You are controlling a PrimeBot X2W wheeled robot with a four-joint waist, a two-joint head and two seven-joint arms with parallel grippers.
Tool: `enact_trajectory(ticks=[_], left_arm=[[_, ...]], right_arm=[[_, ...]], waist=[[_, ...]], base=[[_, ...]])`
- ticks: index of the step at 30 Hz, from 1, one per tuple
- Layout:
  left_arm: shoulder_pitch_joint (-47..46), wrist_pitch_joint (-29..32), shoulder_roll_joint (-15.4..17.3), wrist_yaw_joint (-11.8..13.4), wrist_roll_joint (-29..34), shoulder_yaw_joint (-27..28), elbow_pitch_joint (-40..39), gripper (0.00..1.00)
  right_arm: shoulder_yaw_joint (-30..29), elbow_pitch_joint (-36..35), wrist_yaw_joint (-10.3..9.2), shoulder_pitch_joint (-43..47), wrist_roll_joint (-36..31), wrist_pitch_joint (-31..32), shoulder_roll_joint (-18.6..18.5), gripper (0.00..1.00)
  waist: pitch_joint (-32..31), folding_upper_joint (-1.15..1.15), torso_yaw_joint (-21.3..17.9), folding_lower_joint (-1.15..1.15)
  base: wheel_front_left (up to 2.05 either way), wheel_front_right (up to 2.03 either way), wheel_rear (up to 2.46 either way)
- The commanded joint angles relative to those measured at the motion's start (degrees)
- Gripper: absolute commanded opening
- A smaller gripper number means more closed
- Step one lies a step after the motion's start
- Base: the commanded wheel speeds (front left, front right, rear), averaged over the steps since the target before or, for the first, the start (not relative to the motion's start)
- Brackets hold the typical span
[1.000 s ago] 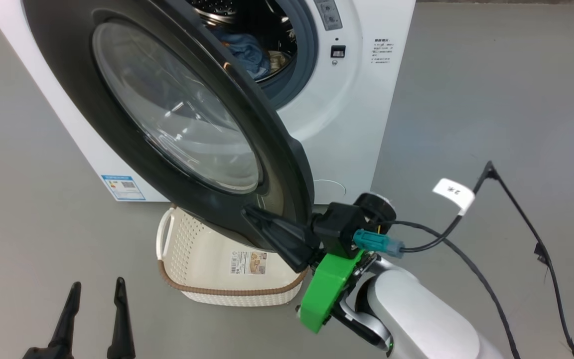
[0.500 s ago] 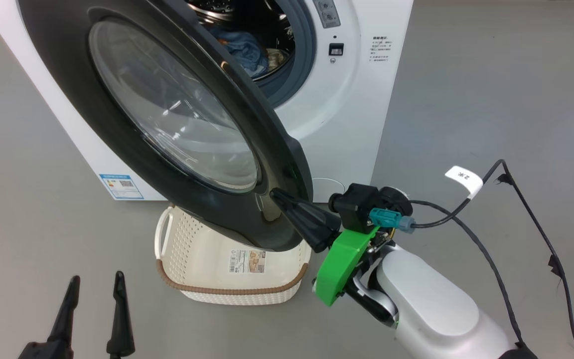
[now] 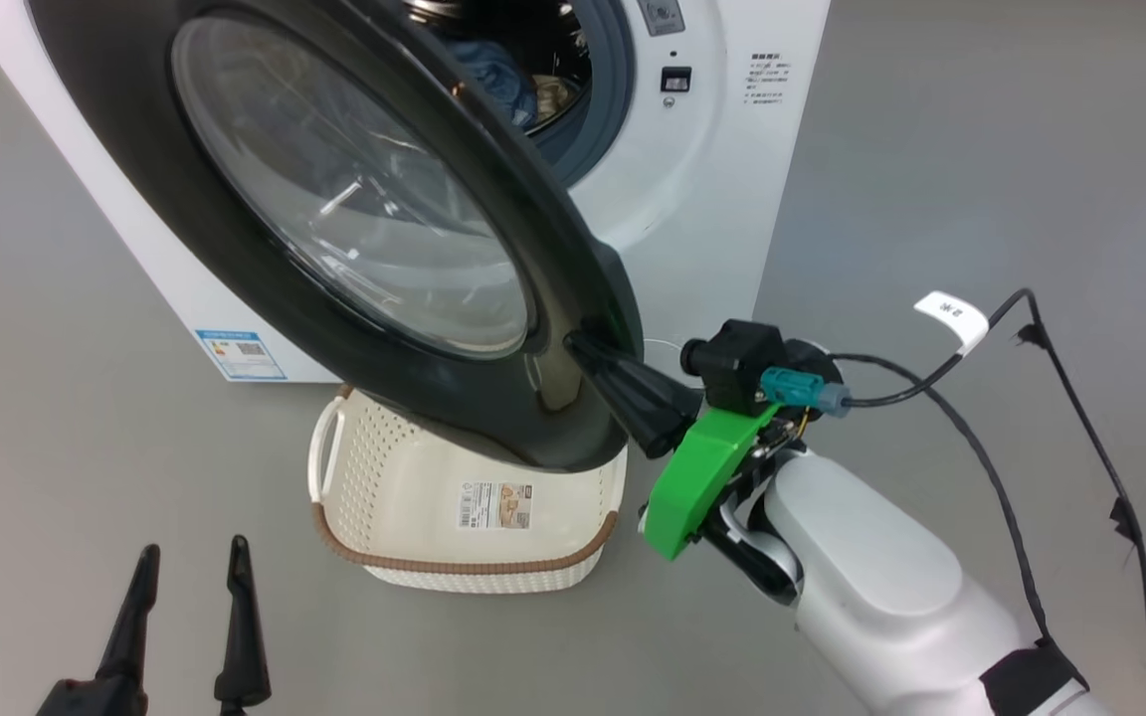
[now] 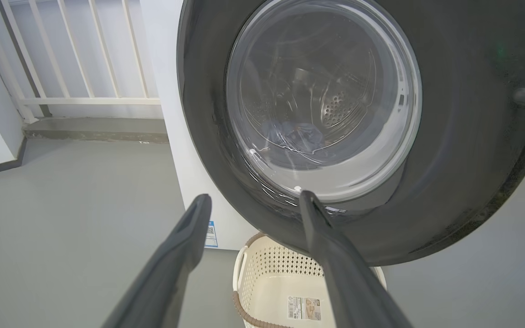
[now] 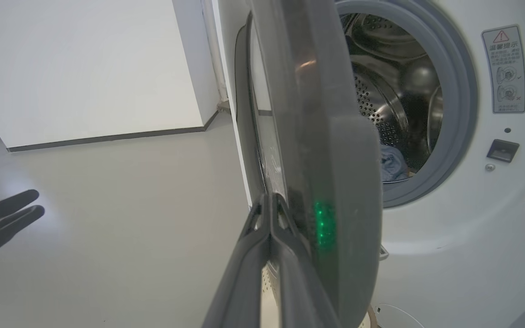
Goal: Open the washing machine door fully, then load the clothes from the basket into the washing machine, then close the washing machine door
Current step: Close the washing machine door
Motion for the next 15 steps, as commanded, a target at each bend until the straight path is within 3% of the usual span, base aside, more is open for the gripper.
enact_trajectory(ticks=[1,15], left_arm=[[-3.11,-0.54,0.96,0.44,0.82,1.76,-1.46,1.00],[-7.04,-0.72,-0.27,-0.38,1.80,0.47,-1.41,1.00]], right_arm=[[-0.58,-0.24,0.08,-2.22,0.56,-1.05,0.78,0.00],[-1.51,8.98,0.08,-14.36,1.38,-2.95,-0.90,0.00]], waist=[[0.49,0.00,0.22,0.00],[5.94,0.00,1.40,0.00]], base=[[0.00,0.00,0.00],[0.00,0.00,0.00]])
